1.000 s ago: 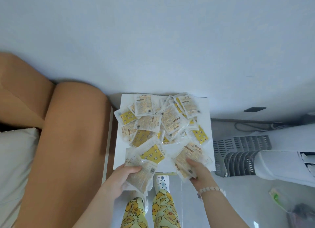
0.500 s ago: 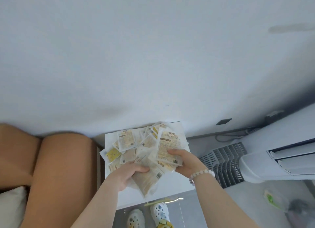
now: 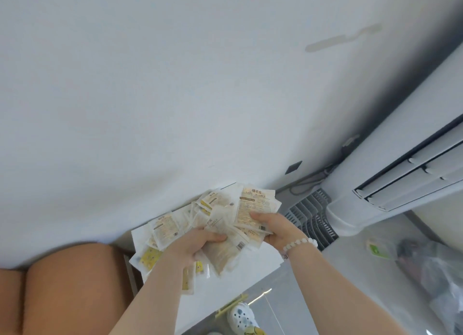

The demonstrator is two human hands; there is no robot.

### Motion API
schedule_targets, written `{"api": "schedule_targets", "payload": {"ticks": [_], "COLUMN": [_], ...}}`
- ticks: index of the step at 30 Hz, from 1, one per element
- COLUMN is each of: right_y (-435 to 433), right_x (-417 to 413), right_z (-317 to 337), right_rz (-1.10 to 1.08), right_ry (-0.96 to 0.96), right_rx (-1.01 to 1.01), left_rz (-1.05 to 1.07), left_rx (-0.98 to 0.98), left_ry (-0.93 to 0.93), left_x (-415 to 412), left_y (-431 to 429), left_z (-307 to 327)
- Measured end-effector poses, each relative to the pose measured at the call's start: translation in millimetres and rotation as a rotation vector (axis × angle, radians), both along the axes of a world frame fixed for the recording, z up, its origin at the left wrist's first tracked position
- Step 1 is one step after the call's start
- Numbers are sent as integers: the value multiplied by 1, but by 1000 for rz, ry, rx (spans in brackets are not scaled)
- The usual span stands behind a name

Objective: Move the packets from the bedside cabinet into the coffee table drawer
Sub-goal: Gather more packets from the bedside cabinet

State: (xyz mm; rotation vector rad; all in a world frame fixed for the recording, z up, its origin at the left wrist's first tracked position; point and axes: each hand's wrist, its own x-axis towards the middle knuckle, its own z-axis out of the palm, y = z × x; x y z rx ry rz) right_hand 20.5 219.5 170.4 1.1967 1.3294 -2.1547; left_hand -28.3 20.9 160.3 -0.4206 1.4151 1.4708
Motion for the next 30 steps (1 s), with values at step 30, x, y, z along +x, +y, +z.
{"api": "schedule_targets", "payload": {"ticks": [30], "right_y": [74], "right_x": [289], "right_z": [63], "right_rz": [-907], "right_ry": [64], "right_rx": [206], "left_rz": [-539], "left_rx": [57], "left_ry": [333], "left_x": [120], "left_y": [193], "left_z": [65]}}
